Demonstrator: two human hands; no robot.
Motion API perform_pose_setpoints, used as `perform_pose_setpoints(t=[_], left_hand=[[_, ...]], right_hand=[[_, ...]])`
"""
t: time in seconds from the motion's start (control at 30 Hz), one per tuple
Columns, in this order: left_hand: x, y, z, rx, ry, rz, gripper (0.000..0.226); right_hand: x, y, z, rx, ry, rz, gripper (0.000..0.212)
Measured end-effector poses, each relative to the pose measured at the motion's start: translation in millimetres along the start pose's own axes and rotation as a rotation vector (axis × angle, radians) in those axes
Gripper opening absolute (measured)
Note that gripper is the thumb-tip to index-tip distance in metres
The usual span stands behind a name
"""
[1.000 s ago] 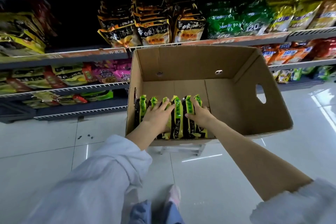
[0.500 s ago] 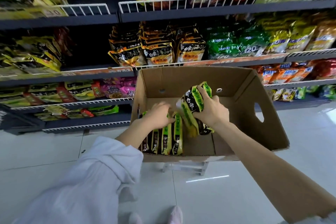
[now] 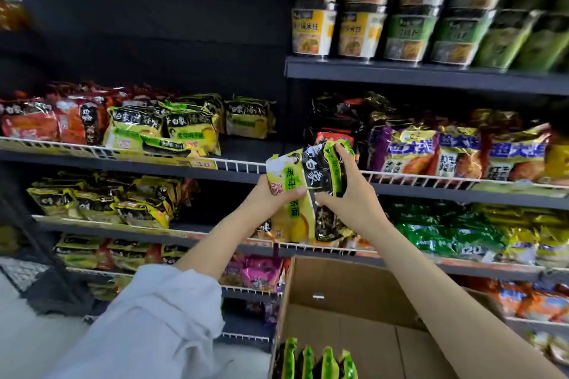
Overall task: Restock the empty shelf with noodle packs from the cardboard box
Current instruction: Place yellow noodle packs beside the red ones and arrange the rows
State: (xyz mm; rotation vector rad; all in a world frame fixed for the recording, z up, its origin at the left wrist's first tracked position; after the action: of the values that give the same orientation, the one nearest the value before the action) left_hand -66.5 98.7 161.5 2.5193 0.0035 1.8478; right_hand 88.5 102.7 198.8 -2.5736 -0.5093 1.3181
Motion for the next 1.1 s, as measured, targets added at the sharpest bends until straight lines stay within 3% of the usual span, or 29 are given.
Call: perform_pose_setpoints(t=[0.07, 0.23, 0.37, 0.6, 0.8, 1.0, 1.1], left_hand=[[3, -13, -30, 0.036, 0.052, 0.031, 0.022], [2, -72, -109, 0.152, 0.058, 0.092, 0.029], [-5, -141, -174, 0.196, -0.049, 0.072, 0.088], [10, -239, -240, 0.186, -0.267, 0.225, 0.120], [15, -292, -242, 0.150, -1.031, 0.375, 0.097], [5, -335, -220, 0.012, -1.310, 0.428, 0.090], [-14, -353, -212, -0.099, -1.415, 0.346, 0.087]], right_hand=[[-13, -28, 21, -0.004, -0.048, -0.026, 0.093], [-38, -108, 77, 0.043, -0.015, -0.016, 0.109], [-51, -185, 116, 0.044, 0.061, 0.021, 0.120], [-48, -276, 155, 0.178, 0.117, 0.071, 0.121], [-3, -320, 178, 0.207, 0.054, 0.177, 0.118], [35, -360, 212, 0.086, -0.145, 0.167, 0.114], [62, -371, 231, -0.016, -0.136, 0.247, 0.112]])
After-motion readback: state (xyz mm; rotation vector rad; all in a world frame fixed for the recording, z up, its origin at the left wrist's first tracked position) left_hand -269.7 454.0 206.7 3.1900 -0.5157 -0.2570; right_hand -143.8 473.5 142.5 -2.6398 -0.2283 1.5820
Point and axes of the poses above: each hand's wrist, its own y-axis away from the middle knuckle, its own z-axis out of the palm, x = y × z, the point moved 8 cm from there along -y, towards the middle knuckle, and after that the axes turned 2 degrees about -y, right-handed, at the moved point
